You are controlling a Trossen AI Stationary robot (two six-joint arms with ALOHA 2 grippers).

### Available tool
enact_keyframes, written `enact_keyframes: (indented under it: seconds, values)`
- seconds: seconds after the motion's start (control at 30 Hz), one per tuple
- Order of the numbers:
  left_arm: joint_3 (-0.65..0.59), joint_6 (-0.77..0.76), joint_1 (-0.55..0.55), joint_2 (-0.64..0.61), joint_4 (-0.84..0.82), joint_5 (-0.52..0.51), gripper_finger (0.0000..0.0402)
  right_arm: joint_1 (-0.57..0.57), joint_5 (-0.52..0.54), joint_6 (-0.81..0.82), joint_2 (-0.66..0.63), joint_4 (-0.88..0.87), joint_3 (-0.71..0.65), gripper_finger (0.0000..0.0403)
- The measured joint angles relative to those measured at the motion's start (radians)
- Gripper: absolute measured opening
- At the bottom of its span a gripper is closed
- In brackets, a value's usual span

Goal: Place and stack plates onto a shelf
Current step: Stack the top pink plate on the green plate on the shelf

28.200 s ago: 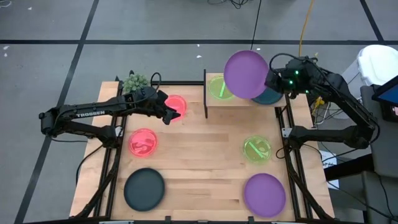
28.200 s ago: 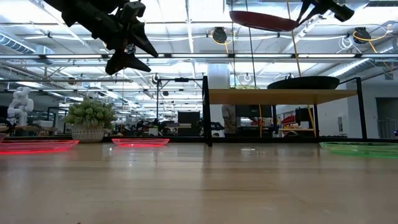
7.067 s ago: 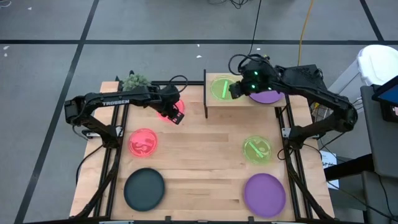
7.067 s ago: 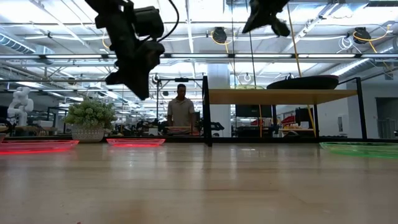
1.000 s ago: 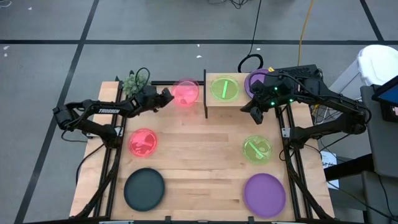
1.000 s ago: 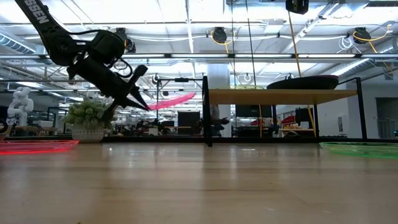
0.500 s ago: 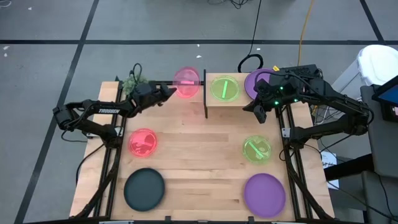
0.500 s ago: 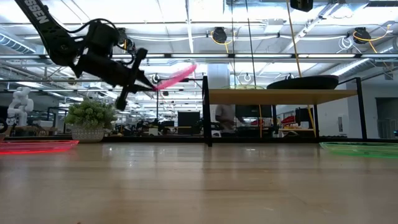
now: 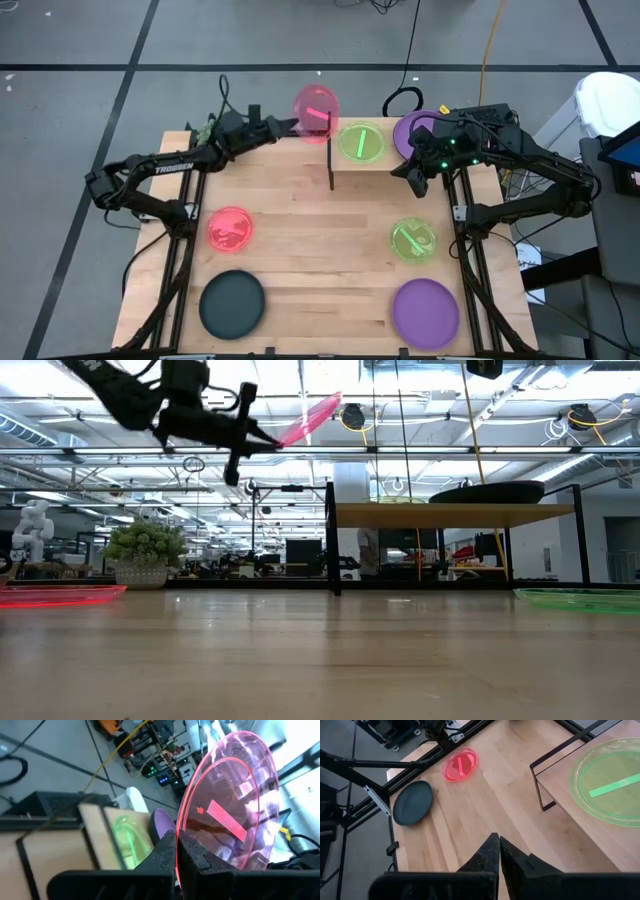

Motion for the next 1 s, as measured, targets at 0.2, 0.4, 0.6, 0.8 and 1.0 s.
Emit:
enact_keyframes:
  seconds: [0.2, 0.4, 0.6, 0.8, 1.0]
  values:
    - [0.197, 0.16, 0.0, 0.0, -0.276, 0.001, 0.0001, 0.0, -0.002, 0.006, -0.003, 0.0, 0.0, 0.0]
    - [0.331, 0.261, 0.0, 0.0, -0.416, -0.031, 0.0001, 0.0, 0.019, -0.015, -0.007, 0.0, 0.0, 0.0]
    - [0.4, 0.288, 0.0, 0.023, -0.422, -0.056, 0.0001, 0.0, 0.026, -0.072, -0.008, -0.001, 0.0, 0.0]
    - [0.471, 0.288, -0.008, 0.077, -0.42, -0.057, 0.0001, 0.0, 0.026, -0.179, -0.008, -0.001, 0.0, 0.0]
    - [0.552, 0.298, -0.034, 0.155, -0.42, -0.057, 0.0001, 0.0, 0.021, -0.189, -0.022, -0.001, 0.0, 0.0]
